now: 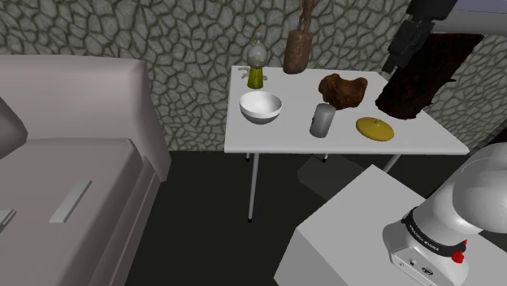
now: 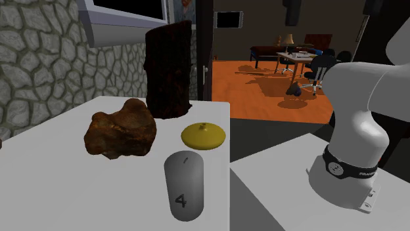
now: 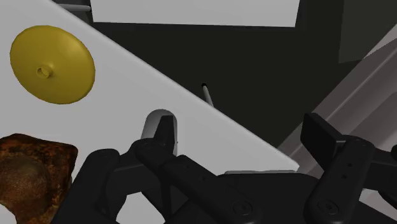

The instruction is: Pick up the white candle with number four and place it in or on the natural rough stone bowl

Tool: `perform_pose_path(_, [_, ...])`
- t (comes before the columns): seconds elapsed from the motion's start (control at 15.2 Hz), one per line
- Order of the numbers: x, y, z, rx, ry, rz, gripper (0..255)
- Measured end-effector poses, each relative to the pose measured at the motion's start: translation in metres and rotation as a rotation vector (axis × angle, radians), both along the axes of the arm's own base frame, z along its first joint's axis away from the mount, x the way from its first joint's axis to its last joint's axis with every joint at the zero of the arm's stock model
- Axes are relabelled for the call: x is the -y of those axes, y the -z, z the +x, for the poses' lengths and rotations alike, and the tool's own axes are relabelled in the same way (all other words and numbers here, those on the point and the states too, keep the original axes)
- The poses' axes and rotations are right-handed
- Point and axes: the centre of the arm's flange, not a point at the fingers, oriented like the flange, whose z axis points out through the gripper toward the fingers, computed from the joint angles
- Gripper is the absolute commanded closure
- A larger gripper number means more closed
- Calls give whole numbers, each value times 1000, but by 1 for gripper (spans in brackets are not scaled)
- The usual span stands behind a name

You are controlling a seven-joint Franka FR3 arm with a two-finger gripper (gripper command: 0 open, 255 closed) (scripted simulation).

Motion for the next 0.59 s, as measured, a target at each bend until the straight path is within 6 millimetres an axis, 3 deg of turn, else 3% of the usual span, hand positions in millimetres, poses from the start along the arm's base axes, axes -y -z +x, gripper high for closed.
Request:
perform_pose_path(0.2, [2,13,5,9,22,-2,0])
perform_pose_path(0.59, [13,76,34,55,127,-16,0])
